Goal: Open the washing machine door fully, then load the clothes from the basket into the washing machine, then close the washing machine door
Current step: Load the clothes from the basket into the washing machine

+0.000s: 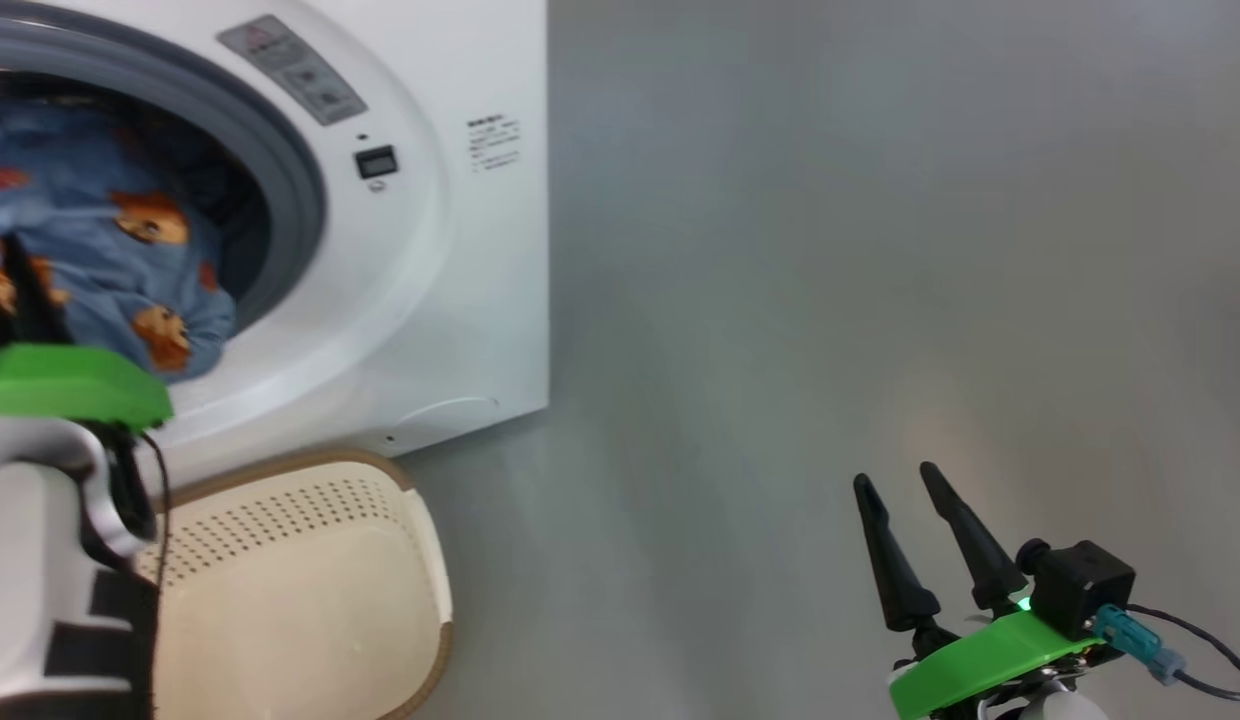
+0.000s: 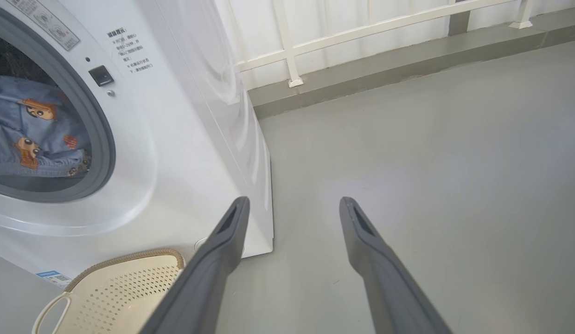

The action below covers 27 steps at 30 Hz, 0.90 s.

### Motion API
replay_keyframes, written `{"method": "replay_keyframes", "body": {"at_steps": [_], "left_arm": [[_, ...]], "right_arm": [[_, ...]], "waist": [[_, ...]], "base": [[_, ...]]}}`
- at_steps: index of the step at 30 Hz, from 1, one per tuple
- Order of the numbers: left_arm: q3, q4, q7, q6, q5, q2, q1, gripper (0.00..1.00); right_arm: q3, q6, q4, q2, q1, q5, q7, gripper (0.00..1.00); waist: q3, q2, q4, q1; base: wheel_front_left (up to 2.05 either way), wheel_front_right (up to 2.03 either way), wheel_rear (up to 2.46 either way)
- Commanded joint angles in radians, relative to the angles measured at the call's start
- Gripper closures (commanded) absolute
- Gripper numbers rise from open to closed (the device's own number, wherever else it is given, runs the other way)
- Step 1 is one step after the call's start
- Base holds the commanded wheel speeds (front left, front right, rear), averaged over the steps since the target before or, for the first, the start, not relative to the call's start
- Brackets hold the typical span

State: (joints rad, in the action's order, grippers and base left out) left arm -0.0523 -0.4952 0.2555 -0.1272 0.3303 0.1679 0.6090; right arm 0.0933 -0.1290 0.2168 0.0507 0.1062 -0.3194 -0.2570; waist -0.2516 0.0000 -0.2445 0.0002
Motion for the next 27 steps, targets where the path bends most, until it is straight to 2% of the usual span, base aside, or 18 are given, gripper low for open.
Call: {"method": "replay_keyframes", "body": {"at_steps": [1, 11, 20, 27], "left_arm": [[-0.040, -0.003, 0.006, 0.001, -0.013, 0.051, 0.058, 1.00], [-0.118, -0.131, 0.006, 0.003, -0.047, 0.082, 0.253, 1.00], [-0.125, -0.206, 0.006, 0.020, -0.109, 0.123, 0.463, 1.00], [-0.135, -0.220, 0.006, 0.032, -0.145, 0.156, 0.568, 1.00]], "right_arm": [[0.038, -0.002, -0.021, 0.000, 0.022, -0.006, -0.005, 0.00], [0.075, -0.002, -0.039, 0.004, 0.042, 0.003, -0.005, 0.00], [0.101, -0.002, -0.071, 0.013, 0.083, -0.006, -0.005, 0.00], [0.125, -0.002, -0.079, 0.019, 0.098, -0.010, -0.005, 0.00]], "waist": [[-0.044, 0.0000, -0.042, -0.0002], [-0.182, 0.0000, -0.074, -0.0002], [-0.344, 0.0000, -0.080, -0.0002], [-0.399, 0.0000, -0.090, -0.0002]], "base": [[0.00, 0.00, 0.00], [0.00, 0.00, 0.00], [0.00, 0.00, 0.00], [0.00, 0.00, 0.00]]}}
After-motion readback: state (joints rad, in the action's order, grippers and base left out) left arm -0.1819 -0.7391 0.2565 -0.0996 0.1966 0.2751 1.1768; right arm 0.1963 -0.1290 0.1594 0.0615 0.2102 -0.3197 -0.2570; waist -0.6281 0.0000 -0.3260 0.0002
